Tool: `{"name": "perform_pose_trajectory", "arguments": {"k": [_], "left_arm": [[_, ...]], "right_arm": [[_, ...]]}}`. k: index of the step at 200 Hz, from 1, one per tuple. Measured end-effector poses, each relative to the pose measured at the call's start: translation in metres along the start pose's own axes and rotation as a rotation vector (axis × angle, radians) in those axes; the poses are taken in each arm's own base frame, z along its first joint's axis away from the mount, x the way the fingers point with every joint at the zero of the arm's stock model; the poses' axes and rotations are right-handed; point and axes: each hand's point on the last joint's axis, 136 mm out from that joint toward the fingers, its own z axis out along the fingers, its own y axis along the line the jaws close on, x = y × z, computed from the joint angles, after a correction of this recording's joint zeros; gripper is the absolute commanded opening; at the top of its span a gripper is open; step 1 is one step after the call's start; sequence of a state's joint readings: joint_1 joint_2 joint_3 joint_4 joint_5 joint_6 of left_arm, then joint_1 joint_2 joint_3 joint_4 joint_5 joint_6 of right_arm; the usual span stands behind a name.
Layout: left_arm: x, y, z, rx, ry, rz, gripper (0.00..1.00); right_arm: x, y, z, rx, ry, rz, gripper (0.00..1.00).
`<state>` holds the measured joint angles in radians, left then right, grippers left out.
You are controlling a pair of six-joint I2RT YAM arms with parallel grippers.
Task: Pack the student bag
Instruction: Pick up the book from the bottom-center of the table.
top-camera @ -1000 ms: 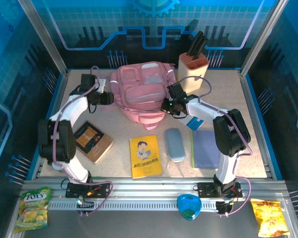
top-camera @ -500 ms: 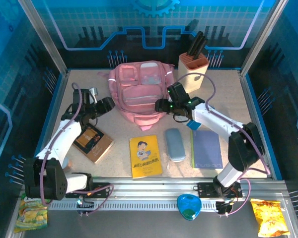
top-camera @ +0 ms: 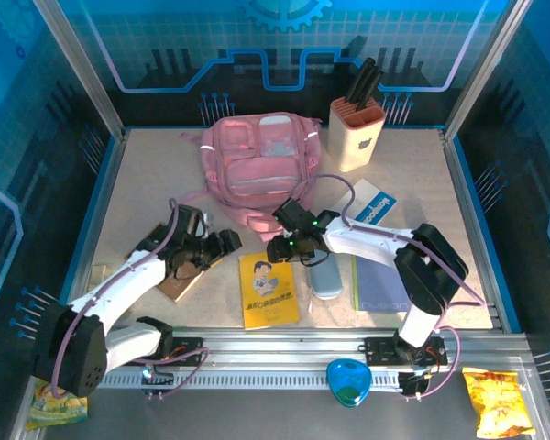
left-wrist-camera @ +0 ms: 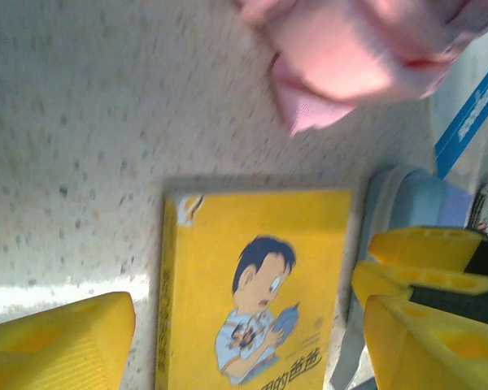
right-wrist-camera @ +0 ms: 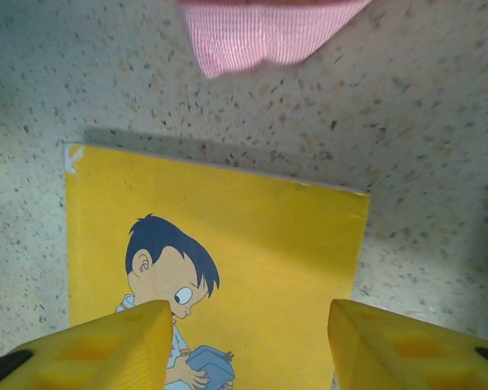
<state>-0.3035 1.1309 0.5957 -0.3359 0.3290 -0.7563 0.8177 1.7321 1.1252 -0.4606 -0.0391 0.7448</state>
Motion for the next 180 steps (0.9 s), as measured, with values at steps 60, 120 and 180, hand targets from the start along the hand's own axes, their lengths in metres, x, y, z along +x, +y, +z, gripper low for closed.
{"name": "perform_pose_trajectory", "arguments": {"k": [60, 120, 180], "left_arm": [[0.029, 0.012, 0.015, -0.03, 0.079, -0.054, 0.8], [0.037, 0.016, 0.032, -0.052, 0.122, -0.074, 0.82], [0.042, 0.013, 0.039, -0.046, 0.135, -0.089, 0.82]], "right_arm": [[0.005, -0.006, 0.028, 0.01, 0.054, 0.03, 0.49], [-0.03, -0.008, 0.036, 0.021, -0.041, 0.119, 0.46], [-0.039, -0.011, 0.029, 0.023, -0.083, 0.096, 0.46]]}}
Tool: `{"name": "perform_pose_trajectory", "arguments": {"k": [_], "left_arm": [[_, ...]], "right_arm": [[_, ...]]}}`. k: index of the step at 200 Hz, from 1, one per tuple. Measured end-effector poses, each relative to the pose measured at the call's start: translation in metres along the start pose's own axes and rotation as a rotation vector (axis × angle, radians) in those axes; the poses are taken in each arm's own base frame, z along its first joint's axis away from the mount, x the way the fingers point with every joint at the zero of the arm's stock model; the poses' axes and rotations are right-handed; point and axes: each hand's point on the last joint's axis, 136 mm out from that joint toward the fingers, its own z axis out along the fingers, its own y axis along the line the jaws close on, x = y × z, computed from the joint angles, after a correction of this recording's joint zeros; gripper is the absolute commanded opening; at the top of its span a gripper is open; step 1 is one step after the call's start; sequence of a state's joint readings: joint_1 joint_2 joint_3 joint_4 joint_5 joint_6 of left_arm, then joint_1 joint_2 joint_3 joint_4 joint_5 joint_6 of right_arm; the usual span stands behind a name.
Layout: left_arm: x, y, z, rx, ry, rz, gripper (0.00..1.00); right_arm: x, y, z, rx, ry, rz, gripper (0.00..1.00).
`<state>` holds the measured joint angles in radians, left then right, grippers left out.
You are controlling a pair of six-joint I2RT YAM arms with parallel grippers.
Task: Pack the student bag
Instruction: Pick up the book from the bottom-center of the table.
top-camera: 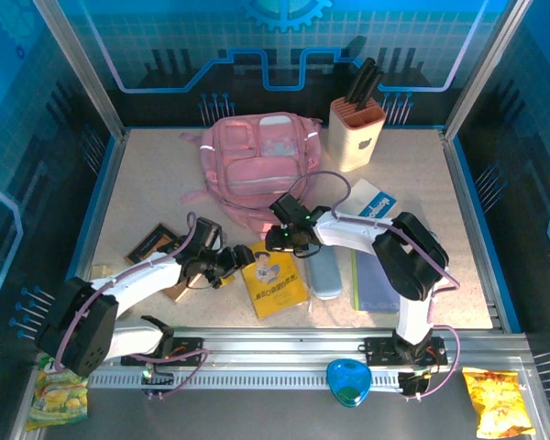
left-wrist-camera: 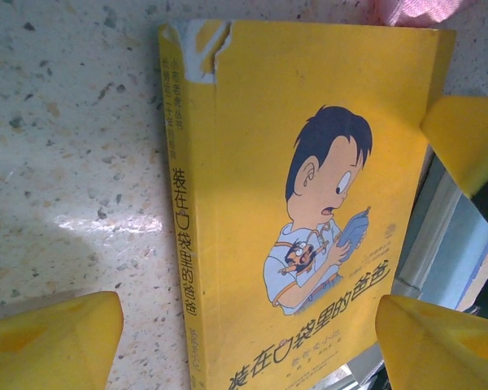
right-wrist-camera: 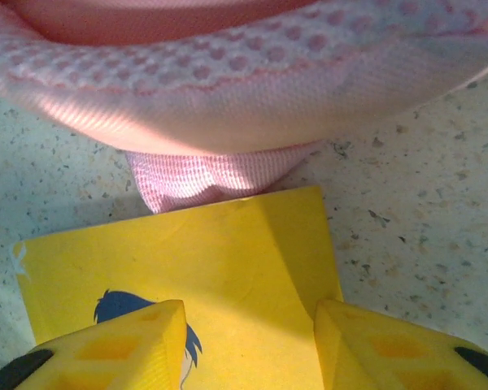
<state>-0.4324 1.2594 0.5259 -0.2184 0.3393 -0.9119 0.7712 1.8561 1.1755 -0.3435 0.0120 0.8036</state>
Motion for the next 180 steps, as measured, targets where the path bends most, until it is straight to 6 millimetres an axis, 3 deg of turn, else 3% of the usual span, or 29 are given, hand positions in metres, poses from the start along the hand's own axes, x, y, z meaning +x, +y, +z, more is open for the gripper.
{"name": "perform_pose_trajectory", "arguments": {"k": [61, 180], "left_arm": [[0.003, 0.004, 0.014, -0.002, 0.051, -0.02, 0.75], [0.003, 0.003, 0.019, 0.009, 0.076, -0.053, 0.67]], "right_arm": [[0.014, -0.003, 0.002, -0.014, 0.049, -0.023, 0.44], [0.014, -0.004, 0.006, -0.005, 0.059, -0.021, 0.43]]}}
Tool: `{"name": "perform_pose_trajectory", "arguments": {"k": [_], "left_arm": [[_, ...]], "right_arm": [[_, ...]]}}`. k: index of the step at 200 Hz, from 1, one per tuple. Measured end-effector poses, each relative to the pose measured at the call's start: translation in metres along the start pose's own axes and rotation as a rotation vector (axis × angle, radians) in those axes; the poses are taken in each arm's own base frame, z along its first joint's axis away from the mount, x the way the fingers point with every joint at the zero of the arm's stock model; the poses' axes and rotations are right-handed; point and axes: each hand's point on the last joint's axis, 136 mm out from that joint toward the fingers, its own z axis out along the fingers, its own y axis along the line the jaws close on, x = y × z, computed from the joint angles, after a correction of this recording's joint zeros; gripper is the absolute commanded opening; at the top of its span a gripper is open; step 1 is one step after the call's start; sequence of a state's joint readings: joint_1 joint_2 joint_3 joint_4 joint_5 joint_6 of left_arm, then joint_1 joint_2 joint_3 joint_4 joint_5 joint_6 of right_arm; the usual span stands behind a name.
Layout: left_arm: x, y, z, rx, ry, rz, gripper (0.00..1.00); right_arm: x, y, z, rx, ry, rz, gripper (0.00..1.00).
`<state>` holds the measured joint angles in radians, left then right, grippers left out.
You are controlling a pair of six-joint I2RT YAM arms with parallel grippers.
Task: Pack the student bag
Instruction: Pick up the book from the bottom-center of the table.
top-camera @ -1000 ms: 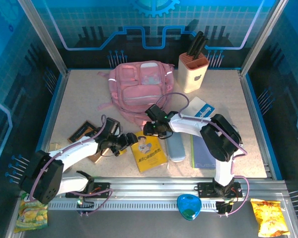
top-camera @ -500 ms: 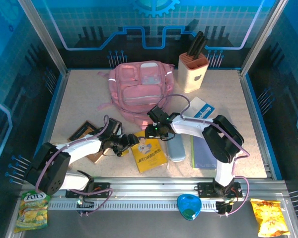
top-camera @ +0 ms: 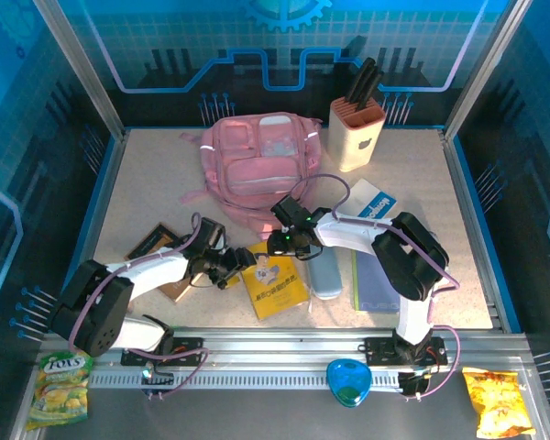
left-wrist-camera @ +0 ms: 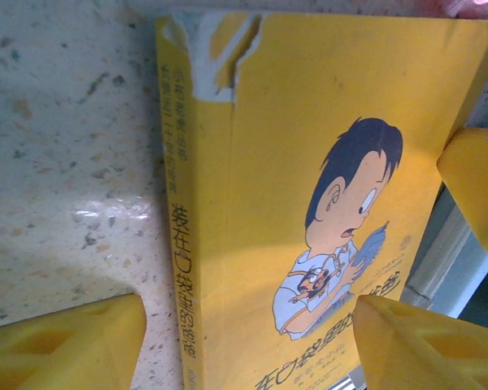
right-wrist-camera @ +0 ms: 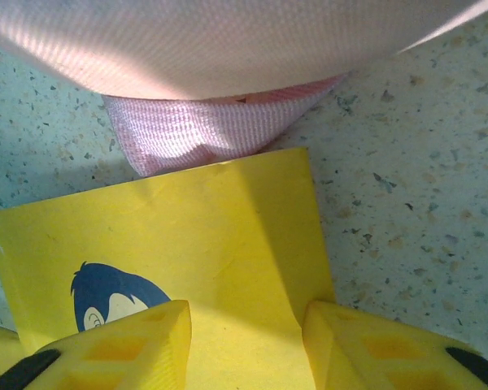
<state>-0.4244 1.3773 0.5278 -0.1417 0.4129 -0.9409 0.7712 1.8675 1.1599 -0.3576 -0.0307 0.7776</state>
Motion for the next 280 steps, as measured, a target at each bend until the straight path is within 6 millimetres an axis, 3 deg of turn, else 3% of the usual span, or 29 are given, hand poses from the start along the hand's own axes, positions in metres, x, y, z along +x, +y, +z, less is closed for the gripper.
{"name": "perform_pose_trajectory", "arguments": {"k": [65, 137, 213, 243, 263, 280], "left_arm": [[0.003, -0.013, 0.003, 0.061, 0.032, 0.029, 0.65], [0.011, -0.036, -0.018, 0.199, -0.004, 0.132, 0.46], [0.002, -0.038, 0.0, 0.231, 0.0, 0.078, 0.24], [0.001, -0.038, -0.001, 0.228, -0.006, 0.081, 0.08], [0.0, -0.04, -0.009, 0.222, -0.027, 0.099, 0.0], [-0.005, -0.045, -0.025, 0.225, -0.066, 0.117, 0.0]], "right_arm": [[0.0, 0.0, 0.0, 0.001, 0.0, 0.0, 0.43], [-0.001, -0.004, 0.0, 0.014, -0.005, 0.004, 0.4], [-0.004, -0.001, 0.0, -0.016, -0.018, 0.006, 0.4], [-0.005, -0.002, -0.003, -0.025, -0.031, 0.003, 0.44], [-0.002, -0.005, -0.007, -0.03, -0.037, -0.009, 0.52], [0.002, -0.015, -0.016, -0.028, -0.045, -0.019, 0.59]]}}
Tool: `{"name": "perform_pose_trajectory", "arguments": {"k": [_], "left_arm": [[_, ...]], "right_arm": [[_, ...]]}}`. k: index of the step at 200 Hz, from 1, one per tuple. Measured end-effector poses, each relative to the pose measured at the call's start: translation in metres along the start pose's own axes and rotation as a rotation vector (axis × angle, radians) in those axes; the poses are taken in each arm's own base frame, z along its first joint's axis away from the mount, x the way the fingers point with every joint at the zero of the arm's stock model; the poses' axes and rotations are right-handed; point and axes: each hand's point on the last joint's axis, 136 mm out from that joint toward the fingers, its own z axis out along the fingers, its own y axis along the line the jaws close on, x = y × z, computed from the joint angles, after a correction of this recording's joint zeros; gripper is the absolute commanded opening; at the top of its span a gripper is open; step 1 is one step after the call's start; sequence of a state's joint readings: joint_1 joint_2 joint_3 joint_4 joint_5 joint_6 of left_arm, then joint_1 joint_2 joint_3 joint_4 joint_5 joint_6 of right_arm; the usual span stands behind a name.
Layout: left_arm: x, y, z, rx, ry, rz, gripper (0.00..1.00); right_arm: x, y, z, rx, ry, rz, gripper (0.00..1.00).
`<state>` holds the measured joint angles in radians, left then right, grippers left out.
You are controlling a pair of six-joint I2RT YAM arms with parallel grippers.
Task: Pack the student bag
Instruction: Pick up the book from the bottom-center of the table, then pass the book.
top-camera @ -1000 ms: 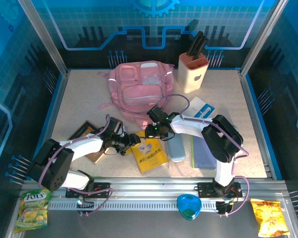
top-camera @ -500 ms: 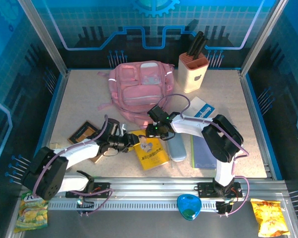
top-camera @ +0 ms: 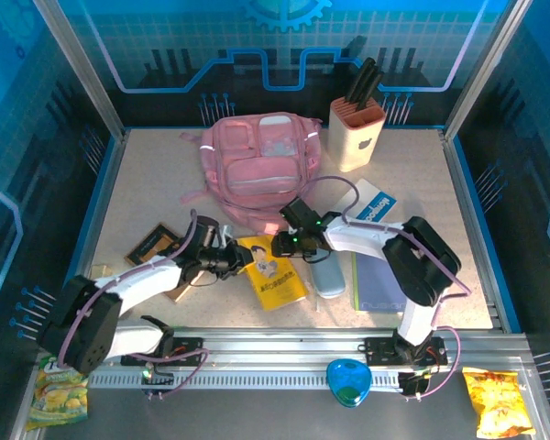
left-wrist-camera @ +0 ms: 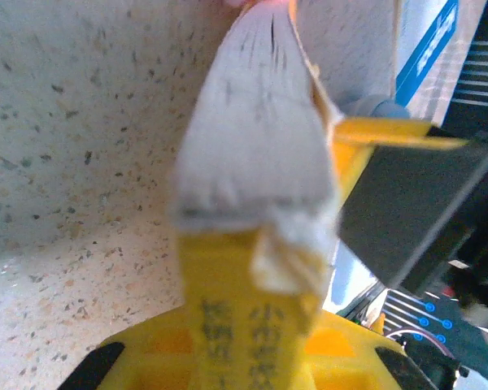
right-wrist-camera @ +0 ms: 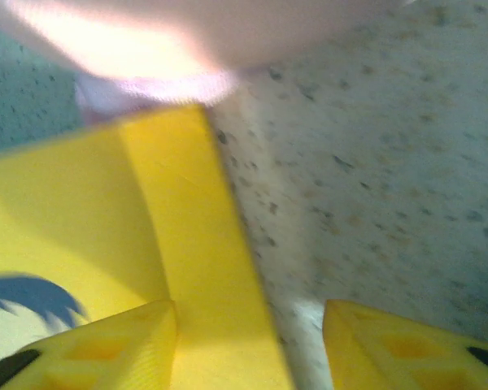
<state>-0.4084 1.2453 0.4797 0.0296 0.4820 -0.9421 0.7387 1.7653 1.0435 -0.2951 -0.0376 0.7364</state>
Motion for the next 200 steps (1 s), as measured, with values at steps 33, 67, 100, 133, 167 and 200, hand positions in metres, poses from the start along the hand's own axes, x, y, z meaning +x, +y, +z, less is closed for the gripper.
{"name": "perform_pose_trajectory", "arguments": {"k": [33, 67, 100, 133, 167, 200], "left_arm": [[-0.018, -0.029, -0.034, 0.027, -0.08, 0.054, 0.0], [-0.052, -0.069, -0.075, 0.091, -0.208, 0.09, 0.0], [-0.078, -0.104, -0.104, 0.152, -0.307, 0.123, 0.0], [-0.108, -0.115, -0.112, 0.188, -0.392, 0.073, 0.0], [-0.138, -0.118, -0.099, 0.243, -0.439, -0.045, 0.0], [-0.157, -0.125, -0.089, 0.311, -0.452, -0.124, 0.0]], "right_arm": [[-0.024, -0.007, -0.046, -0.082, -0.129, 0.035, 0.68], [-0.066, -0.009, -0.093, -0.232, -0.304, 0.109, 0.77], [-0.071, -0.013, -0.098, -0.332, -0.32, 0.204, 0.85], [-0.074, -0.004, -0.101, -0.468, -0.31, 0.319, 0.91], [-0.084, 0.019, -0.112, -0.639, -0.296, 0.428, 0.92], [-0.089, 0.042, -0.117, -0.762, -0.266, 0.512, 0.89]]}}
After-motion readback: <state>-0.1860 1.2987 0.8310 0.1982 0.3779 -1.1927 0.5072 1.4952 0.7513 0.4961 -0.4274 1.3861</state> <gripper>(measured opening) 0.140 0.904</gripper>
